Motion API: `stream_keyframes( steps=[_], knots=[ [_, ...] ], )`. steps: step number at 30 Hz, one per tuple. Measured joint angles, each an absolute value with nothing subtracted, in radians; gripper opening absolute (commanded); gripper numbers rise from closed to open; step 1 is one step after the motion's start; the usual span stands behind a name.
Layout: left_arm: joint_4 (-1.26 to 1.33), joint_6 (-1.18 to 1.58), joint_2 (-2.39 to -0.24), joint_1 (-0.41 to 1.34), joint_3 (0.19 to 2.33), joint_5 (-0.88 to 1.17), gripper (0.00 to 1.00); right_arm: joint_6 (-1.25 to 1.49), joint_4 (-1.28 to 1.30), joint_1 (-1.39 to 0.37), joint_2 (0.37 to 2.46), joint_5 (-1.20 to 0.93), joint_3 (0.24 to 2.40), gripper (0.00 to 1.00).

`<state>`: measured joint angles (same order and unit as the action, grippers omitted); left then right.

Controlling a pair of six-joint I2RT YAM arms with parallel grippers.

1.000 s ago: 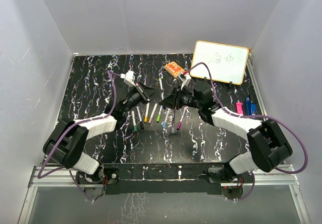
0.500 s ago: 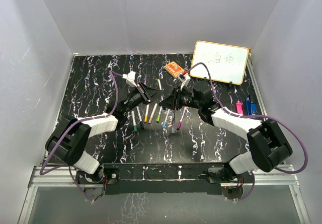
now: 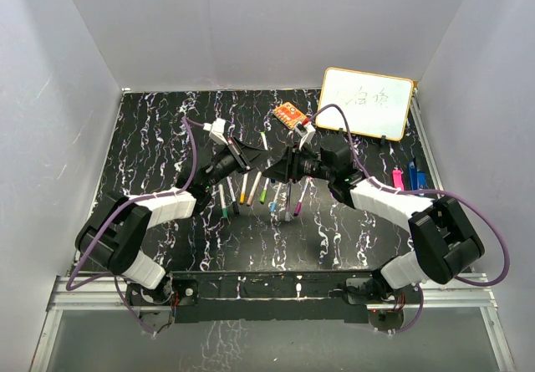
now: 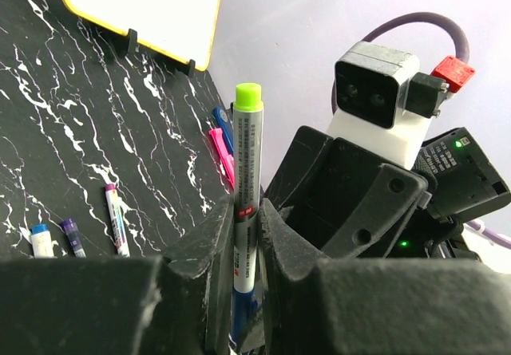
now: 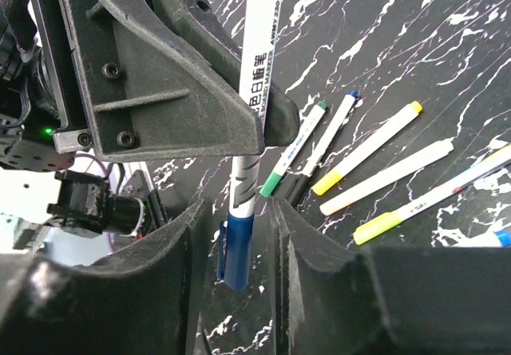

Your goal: Open the pen caps

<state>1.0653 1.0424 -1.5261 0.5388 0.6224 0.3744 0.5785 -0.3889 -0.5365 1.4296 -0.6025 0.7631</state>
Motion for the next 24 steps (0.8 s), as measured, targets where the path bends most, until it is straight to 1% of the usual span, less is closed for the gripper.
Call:
stream_keyframes(
  steps=[1,4,7,10,14,18,24],
  knots=[
    [1.065,1.045,-1.526,0.539,0.622,0.374,0.0,0.577,-0.389,-0.537,1.43,-0.604,0.764,0.43],
    [1.06,1.045,-1.526,0.539,0.622,0.373,0.0,0.578,-0.388,-0.537,1.433,-0.606,0.764,0.5],
    [1.046,1.044,-1.524,0.539,0.622,0.366,0.0,0.578,-0.385,-0.537,1.434,-0.606,0.764,0.5],
    [1.037,1.042,-1.519,0.539,0.622,0.358,0.0,0.578,-0.385,-0.537,1.434,-0.605,0.764,0.47],
    [1.028,1.04,-1.509,0.539,0.622,0.354,0.0,0.577,-0.384,-0.537,1.434,-0.601,0.764,0.38],
    [1.02,1.039,-1.506,0.539,0.622,0.349,0.0,0.577,-0.375,-0.537,1.433,-0.597,0.764,0.32],
    [1.01,1.031,-1.497,0.539,0.622,0.345,0.0,0.578,-0.368,-0.537,1.431,-0.593,0.764,0.28]
  ],
)
